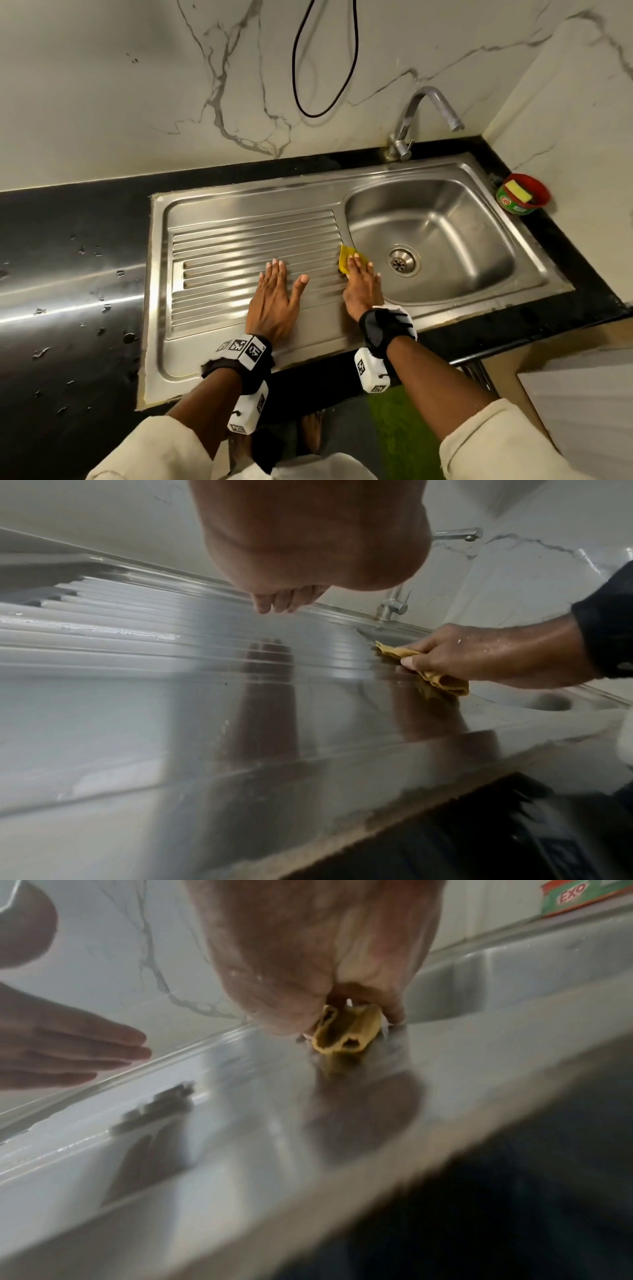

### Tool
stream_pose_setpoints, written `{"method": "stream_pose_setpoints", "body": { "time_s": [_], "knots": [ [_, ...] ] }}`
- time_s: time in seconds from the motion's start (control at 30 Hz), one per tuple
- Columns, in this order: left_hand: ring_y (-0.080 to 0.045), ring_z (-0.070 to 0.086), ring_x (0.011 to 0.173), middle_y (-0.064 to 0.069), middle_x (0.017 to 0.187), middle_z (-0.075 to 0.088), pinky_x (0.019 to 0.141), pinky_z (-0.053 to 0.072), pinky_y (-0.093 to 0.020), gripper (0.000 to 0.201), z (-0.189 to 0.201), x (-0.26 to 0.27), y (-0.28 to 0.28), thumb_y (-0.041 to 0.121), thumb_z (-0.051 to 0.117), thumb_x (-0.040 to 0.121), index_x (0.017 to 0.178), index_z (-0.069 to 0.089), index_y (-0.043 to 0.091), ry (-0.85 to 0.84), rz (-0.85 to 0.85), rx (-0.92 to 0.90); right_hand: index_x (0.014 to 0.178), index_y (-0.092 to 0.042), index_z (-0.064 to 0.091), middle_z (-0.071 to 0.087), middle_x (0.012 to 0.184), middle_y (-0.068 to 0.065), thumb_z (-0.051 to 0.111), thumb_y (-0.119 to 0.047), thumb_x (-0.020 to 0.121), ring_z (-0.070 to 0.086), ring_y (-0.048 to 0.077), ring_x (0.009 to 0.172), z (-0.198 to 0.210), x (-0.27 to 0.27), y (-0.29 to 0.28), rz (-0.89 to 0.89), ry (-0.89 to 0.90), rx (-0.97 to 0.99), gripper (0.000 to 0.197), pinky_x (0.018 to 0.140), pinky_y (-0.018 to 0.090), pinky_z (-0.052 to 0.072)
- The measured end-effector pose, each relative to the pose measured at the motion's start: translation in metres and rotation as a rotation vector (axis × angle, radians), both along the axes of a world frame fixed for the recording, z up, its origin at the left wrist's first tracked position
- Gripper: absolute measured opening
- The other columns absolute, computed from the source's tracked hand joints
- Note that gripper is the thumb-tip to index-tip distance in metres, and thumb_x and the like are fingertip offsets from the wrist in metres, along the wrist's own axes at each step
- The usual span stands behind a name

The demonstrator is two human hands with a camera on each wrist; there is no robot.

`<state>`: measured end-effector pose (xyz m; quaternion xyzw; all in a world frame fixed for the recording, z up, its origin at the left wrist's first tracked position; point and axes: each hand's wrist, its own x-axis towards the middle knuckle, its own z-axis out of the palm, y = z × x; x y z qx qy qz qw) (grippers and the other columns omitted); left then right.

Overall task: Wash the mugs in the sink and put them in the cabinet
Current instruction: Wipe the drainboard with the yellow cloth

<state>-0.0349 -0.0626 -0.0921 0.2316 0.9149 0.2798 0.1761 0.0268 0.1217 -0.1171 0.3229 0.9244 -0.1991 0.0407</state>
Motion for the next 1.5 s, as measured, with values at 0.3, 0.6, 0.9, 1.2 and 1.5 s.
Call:
{"method": "stream_pose_setpoints", "body": {
  "time_s": [0.3,0.6,0.9,1.2,1.5],
  "knots": [
    [-0.040,0.062,0.100,-0.020,0.101,0.070,0.086,0.046,-0.038,0.062,0.038,-0.006,0.058,0.062,0.024,0.099,0.083,0.059,0.013,-0.201,0.080,0.112,0.093,-0.001,0.067,0.064,0.082,0.009,0.046,-0.011,0.096,0.059,0.023,0.077,0.069,-0.020,0.020,-0.564,0.575,-0.971,0.024,0.070,0.037,0.050],
    [-0.024,0.063,0.068,-0.005,0.069,0.065,0.073,0.057,-0.044,0.053,0.054,-0.027,0.085,0.066,0.070,0.074,0.066,0.062,0.014,-0.427,0.281,0.383,0.098,0.005,0.063,0.067,0.082,0.006,0.045,-0.007,0.086,0.060,0.020,0.078,0.087,-0.022,0.044,-0.619,0.713,-1.103,0.025,0.069,0.030,0.048],
    [-0.016,0.060,0.077,0.002,0.079,0.067,0.068,0.044,-0.026,0.015,0.072,-0.019,0.146,0.035,0.068,0.085,0.079,0.064,0.022,-0.096,0.115,0.255,0.074,-0.013,0.064,0.060,0.077,0.003,0.050,-0.010,0.085,0.049,0.019,0.075,0.079,-0.004,0.070,-0.509,0.540,-0.796,0.018,0.068,0.032,0.037],
    [-0.014,0.065,0.098,-0.002,0.105,0.073,0.086,0.046,-0.027,0.020,0.060,0.015,0.274,0.015,0.057,0.094,0.105,0.073,0.015,-0.282,-0.266,0.219,0.083,-0.009,0.069,0.068,0.087,0.016,0.064,-0.042,0.088,0.064,0.025,0.075,0.080,0.031,0.182,-0.680,0.565,-1.172,0.034,0.071,0.036,0.054],
    [-0.021,0.065,0.074,-0.011,0.093,0.069,0.058,0.050,-0.027,0.042,0.027,0.060,0.408,0.044,0.058,0.096,0.106,0.063,0.004,-0.837,0.195,0.384,0.111,-0.008,0.066,0.067,0.117,0.013,0.056,-0.020,0.094,0.060,0.030,0.111,0.078,0.104,0.340,-0.665,0.513,-1.054,0.023,0.099,0.044,0.046]
  ]
}}
